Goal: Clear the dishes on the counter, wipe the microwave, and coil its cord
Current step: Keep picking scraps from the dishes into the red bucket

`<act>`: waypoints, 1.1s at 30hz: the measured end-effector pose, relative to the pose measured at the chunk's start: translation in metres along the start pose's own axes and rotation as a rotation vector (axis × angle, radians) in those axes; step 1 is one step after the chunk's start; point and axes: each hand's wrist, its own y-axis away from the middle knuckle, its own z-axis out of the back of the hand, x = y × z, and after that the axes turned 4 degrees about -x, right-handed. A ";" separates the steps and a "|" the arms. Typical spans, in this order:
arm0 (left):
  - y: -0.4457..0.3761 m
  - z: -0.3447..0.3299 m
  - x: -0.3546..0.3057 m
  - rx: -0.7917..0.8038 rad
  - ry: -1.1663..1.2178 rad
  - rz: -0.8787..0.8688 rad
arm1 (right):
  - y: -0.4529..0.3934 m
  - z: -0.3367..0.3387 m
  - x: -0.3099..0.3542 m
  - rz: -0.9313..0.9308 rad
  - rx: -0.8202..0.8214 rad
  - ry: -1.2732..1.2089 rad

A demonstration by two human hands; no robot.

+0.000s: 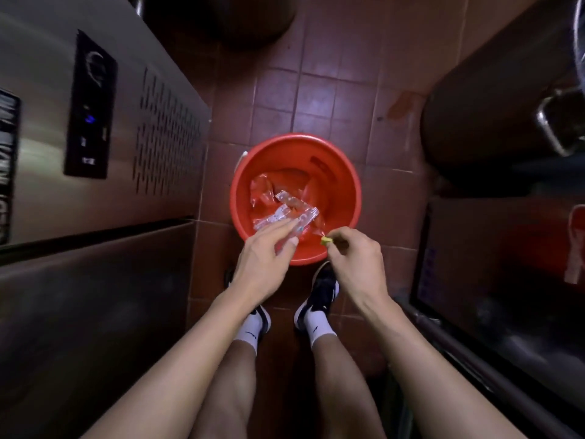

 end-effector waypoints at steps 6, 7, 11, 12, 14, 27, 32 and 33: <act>-0.021 -0.039 0.031 -0.085 0.166 0.138 | -0.029 -0.016 -0.028 -0.010 -0.033 -0.056; -0.025 -0.043 0.035 -0.085 0.179 0.145 | -0.033 -0.019 -0.031 -0.008 -0.024 -0.053; -0.039 -0.055 0.052 -0.096 0.177 0.182 | -0.045 -0.033 -0.040 -0.002 0.011 -0.038; -0.042 -0.059 0.057 -0.107 0.160 0.191 | -0.047 -0.037 -0.042 -0.001 0.015 -0.043; -0.047 -0.066 0.068 -0.124 0.126 0.218 | -0.051 -0.044 -0.045 0.001 0.020 -0.050; -0.069 -0.074 0.099 -0.286 0.053 0.282 | -0.069 -0.072 -0.057 0.010 0.055 -0.071; -0.070 -0.074 0.106 -0.307 0.007 0.322 | -0.075 -0.088 -0.053 0.030 0.077 -0.047; -0.069 -0.074 0.107 -0.296 0.004 0.332 | -0.076 -0.091 -0.052 0.041 0.076 -0.042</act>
